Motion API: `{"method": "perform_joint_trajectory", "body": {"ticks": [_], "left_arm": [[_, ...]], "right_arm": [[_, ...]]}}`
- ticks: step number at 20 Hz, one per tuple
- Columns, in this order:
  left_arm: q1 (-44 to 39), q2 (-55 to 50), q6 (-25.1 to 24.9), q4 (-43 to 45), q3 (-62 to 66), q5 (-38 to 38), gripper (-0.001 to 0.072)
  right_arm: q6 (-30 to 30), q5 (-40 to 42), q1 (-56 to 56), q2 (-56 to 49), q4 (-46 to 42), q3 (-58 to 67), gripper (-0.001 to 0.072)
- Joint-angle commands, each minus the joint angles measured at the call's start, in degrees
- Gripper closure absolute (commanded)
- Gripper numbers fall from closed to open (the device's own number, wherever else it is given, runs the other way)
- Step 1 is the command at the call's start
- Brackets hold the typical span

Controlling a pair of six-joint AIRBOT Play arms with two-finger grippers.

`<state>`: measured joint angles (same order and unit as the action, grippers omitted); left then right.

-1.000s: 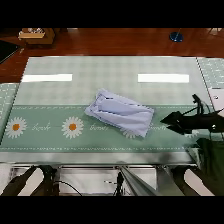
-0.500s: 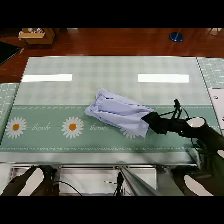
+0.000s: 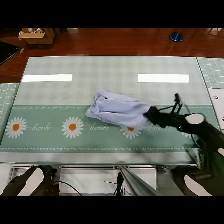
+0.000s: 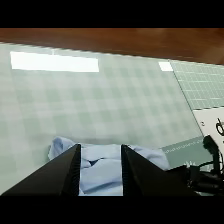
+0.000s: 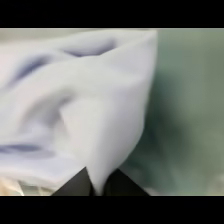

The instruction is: Fold the shirts.

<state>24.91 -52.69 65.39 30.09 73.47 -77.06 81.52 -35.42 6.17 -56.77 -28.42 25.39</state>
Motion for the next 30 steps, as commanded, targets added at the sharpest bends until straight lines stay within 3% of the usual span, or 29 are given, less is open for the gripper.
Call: {"method": "perform_joint_trajectory", "body": {"ticks": [1, 7, 12, 15, 17, 21, 27, 30], "left_arm": [[0.07, -0.2, 0.0, 0.02, 0.02, 0.09, 0.037], [0.07, -0.96, 0.0, 0.02, 0.02, 0.09, 0.037], [0.07, -1.01, -0.22, 0.02, 0.02, 0.37, 0.0371], [0.07, -1.05, -0.22, 0.02, 0.02, 1.55, 0.037], [0.07, -1.31, -0.24, 0.02, 0.02, 2.05, 0.037], [0.07, -3.06, -0.24, 0.02, 0.02, 2.01, 0.0371], [0.09, -9.6, -1.92, 0.02, 0.02, 2.03, 0.037], [0.76, -13.9, -1.95, -0.04, 0.04, 2.43, 0.037]], "right_arm": [[-0.22, -8.55, -7.69, 10.21, -3.17, 8.55, 0.0689], [10.91, -32.54, -30.88, 20.61, -20.0, 30.67, 0.0689], [12.39, -53.86, -48.72, 21.35, -35.78, 43.52, 0.0689], [10.99, -62.1, -55.8, 21.35, -54.9, 48.04, 0.0689], [10.58, -65.26, -58.38, 21.35, -68.02, 48.52, 0.0689], [10.58, -69.4, -58.58, 20.13, -81.7, 48.52, 0.0689], [10.56, -70.95, -58.58, 20.28, -96.45, 48.39, 0.0689], [10.1, -70.93, -58.82, 20.28, -99.51, 47.78, 0.0689]]}}
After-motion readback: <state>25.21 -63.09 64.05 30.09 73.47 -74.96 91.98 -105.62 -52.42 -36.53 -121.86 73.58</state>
